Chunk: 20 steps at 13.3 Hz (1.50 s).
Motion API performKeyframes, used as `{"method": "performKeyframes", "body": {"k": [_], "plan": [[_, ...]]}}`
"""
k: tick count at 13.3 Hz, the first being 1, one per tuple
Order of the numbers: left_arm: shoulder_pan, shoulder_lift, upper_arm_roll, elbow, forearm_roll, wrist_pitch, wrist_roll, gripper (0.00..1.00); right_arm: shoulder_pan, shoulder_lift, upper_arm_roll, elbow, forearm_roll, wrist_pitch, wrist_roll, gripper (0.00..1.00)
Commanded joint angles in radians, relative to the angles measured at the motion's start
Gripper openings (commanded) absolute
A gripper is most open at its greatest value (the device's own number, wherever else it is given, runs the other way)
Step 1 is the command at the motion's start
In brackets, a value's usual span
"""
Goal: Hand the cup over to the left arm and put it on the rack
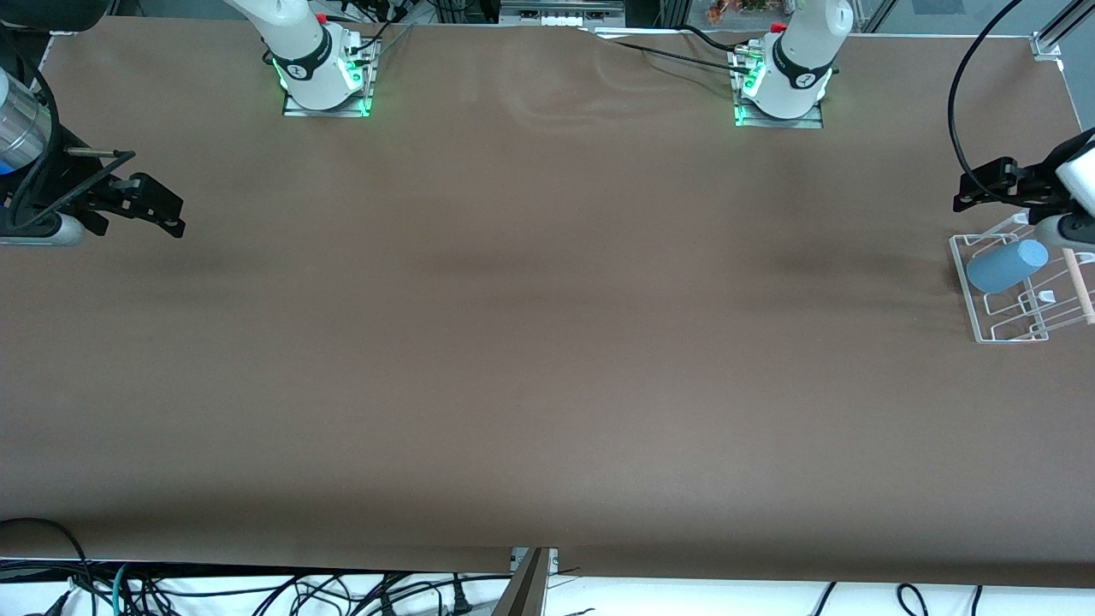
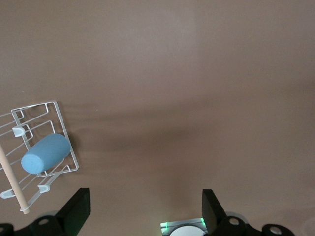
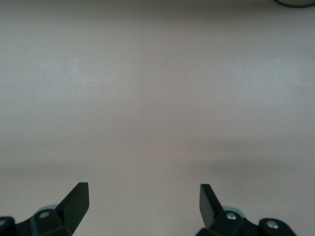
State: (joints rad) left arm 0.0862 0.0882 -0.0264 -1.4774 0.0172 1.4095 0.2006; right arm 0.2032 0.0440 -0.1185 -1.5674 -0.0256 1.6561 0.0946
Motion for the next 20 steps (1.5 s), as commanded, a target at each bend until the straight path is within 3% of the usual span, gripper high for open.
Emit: {"method": "performKeyframes", "body": {"k": [1, 4, 8, 20], "plan": [[-0.005, -0.004, 0.002, 0.061, -0.017, -0.02, -0.024, 1.0, -0.005, 0.004, 0.003, 0.017, 0.012, -0.01, -0.019, 0.99], [-0.005, -0.005, 0.0, 0.063, -0.034, -0.021, -0.161, 1.0, -0.005, 0.004, 0.003, 0.017, 0.01, -0.01, -0.019, 0.99], [-0.014, 0.007, -0.041, 0.065, -0.036, -0.021, -0.168, 1.0, -0.005, 0.004, 0.003, 0.017, 0.01, -0.009, -0.019, 0.99], [-0.04, 0.03, -0.043, 0.089, -0.033, -0.03, -0.168, 1.0, -0.005, 0.004, 0.003, 0.017, 0.009, -0.01, -0.019, 0.99]]}}
